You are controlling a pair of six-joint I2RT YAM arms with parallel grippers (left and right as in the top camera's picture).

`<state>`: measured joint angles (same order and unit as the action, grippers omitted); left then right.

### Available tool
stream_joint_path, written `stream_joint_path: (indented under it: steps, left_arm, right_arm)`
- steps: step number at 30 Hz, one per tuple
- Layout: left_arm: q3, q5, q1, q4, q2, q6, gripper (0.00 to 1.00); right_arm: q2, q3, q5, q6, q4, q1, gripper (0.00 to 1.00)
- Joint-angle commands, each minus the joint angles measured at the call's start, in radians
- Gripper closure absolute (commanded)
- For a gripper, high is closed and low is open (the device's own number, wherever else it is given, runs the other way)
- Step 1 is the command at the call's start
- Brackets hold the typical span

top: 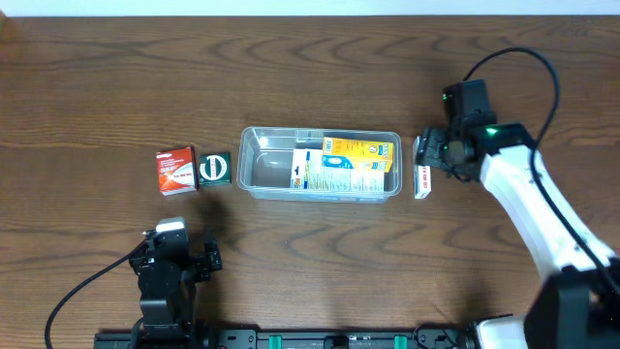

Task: Pack container
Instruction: 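Grasp the white slim box with the right gripper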

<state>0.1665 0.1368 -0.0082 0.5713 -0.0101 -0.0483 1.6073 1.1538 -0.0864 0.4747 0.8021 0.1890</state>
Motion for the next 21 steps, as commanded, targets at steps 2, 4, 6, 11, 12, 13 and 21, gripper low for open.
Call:
stream_joint_path:
  steps: [2, 4, 6, 11, 12, 13, 21]
  left_arm:
    - [-0.015, 0.002, 0.004, -0.004, 0.006, 0.009, 0.02]
    - [-0.015, 0.002, 0.004, -0.004, 0.006, 0.009, 0.02]
    - [-0.015, 0.002, 0.004, -0.004, 0.006, 0.009, 0.02]
    - [-0.015, 0.002, 0.004, -0.004, 0.006, 0.009, 0.02]
    - [-0.015, 0.002, 0.004, -0.004, 0.006, 0.009, 0.02]
    - [-0.015, 0.002, 0.004, -0.005, 0.006, 0.009, 0.02]
    - [-0.015, 0.002, 0.004, -0.004, 0.006, 0.009, 0.02]
  right_arm:
    - [0.095, -0.004, 0.016, 0.064, -0.016, 0.005, 0.27]
    - [0.14, -0.004, 0.016, 0.064, -0.035, 0.002, 0.31]
    - [0.178, -0.004, 0.016, 0.064, -0.054, -0.002, 0.34]
    - [0.224, -0.004, 0.016, 0.071, -0.092, -0.007, 0.56]
    - [0.224, -0.004, 0.015, 0.071, -0.095, -0.008, 0.62]
    - [0.224, -0.004, 0.015, 0.071, -0.097, -0.008, 0.67]
    - [0.185, -0.002, 0.016, 0.01, -0.098, -0.014, 0.75]
